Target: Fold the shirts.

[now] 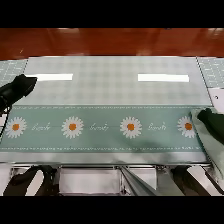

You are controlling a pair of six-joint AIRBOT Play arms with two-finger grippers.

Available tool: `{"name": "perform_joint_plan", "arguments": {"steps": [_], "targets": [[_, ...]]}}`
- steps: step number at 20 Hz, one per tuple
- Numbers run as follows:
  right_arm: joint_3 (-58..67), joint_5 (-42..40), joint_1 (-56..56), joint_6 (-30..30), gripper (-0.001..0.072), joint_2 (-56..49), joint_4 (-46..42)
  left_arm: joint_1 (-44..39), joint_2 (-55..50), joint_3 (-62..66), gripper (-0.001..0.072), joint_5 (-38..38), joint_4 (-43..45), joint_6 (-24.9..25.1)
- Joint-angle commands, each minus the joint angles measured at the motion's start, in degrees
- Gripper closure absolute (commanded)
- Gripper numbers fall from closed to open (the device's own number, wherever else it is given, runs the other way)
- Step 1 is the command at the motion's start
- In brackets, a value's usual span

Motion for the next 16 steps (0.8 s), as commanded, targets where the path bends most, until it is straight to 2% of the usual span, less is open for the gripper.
{"name": "perform_joint_plan", "arguments": {"steps": [1, 3, 5, 8, 9, 10, 13, 14, 15, 16], "targets": [[-7.76, 0.24, -5.35, 1.95, 0.0668, 3.91, -8.87, -0.87, -4.37, 0.02, 0.0686, 0.83, 0.0, 2.23], [-9.6, 0.98, -5.31, 3.32, 0.0291, 3.93, -12.9, -1.88, -6.34, 0.02, 0.0685, 1.31, -0.07, 2.21], [-10.01, 0.68, -5.31, 4.68, 0.0295, 3.91, -15.85, -2.99, -8.11, 0.04, 0.0685, 2.56, -0.2, 2.23], [-9.99, -3.72, -5.29, 6.03, 0.0308, 3.91, -12.63, -4.02, -10.84, 1.6, 0.0686, 3.72, -0.83, 5.05], [-9.94, -6.71, -5.29, 5.44, 0.0412, 3.91, -7.67, -3.91, -11.93, 3.67, 0.0686, 3.41, -0.79, 6.43], [-9.94, -10.01, -5.29, 0.92, 0.0687, 3.91, 1.25, -3.54, -13.05, 6.47, 0.0686, 2.69, -0.79, 7.96], [-9.94, -24.11, 1.29, -6.23, 0.069, 3.67, 27.1, -2.67, -17.22, 19.52, 0.0686, -2.95, -0.79, 9.09], [-9.94, -29.68, 7.41, -8.44, 0.069, 3.67, 32.06, -3.06, -19.17, 24.46, 0.0686, -5.18, -0.76, 9.75], [-9.94, -34.84, 15.34, -9.73, 0.069, 3.67, 34.05, -3.87, -21.27, 28.85, 0.0687, -7.96, -0.15, 11.74], [-9.94, -39.26, 23.98, -10.47, 0.069, 3.52, 33.38, -5.07, -23.26, 32.11, 0.0687, -11.28, 1.79, 10.88]]}}
